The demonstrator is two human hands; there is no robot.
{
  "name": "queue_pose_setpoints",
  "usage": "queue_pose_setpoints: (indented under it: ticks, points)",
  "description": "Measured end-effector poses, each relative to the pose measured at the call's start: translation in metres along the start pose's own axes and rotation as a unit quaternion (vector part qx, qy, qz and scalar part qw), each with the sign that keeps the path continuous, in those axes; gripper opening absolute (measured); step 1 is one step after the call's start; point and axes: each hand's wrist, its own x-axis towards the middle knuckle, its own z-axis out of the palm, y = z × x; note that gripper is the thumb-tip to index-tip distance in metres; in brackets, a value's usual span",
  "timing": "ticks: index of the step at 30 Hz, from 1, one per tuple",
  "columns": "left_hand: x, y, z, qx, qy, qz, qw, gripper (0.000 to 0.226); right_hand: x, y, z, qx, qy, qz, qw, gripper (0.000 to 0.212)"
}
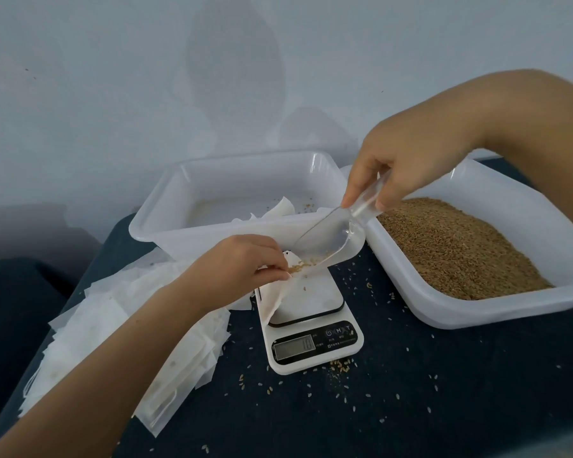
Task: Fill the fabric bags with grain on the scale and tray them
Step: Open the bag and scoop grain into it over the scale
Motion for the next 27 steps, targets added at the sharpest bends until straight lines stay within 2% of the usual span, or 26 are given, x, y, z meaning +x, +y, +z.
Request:
queue_pose_setpoints:
  ticks: [3, 7, 12, 20, 22, 24, 27]
  points:
    - [0.001, 0.000, 0.001, -0.006, 0.008, -0.010, 1.000, 0.008, 0.003, -0.008, -0.001, -0.042, 0.012, 0.005, 0.999, 0.036]
    - [0.002, -0.002, 0.002, -0.007, 0.009, -0.016, 1.000, 0.008, 0.013, -0.008, 0.011, -0.095, 0.074, 0.024, 0.992, 0.038]
    - [0.003, -0.003, 0.004, 0.000, 0.019, -0.021, 1.000, 0.008, 0.000, -0.008, 0.002, -0.079, 0.040, -0.007, 0.996, 0.041]
    - [0.004, -0.003, 0.003, 0.015, 0.044, -0.040, 0.998, 0.007, -0.005, -0.006, 0.004, -0.085, 0.071, 0.007, 0.994, 0.044]
    - [0.004, -0.004, 0.002, 0.013, 0.063, -0.059, 0.996, 0.006, -0.013, 0.006, 0.010, -0.029, 0.066, 0.017, 0.997, 0.042]
    - [0.004, -0.005, 0.002, 0.005, 0.086, -0.083, 0.993, 0.006, -0.025, 0.024, 0.023, 0.094, 0.077, 0.032, 0.992, 0.040]
    - [0.007, -0.004, 0.005, 0.006, 0.097, -0.113, 0.989, 0.008, -0.036, 0.049, 0.056, 0.252, 0.163, 0.073, 0.951, 0.039]
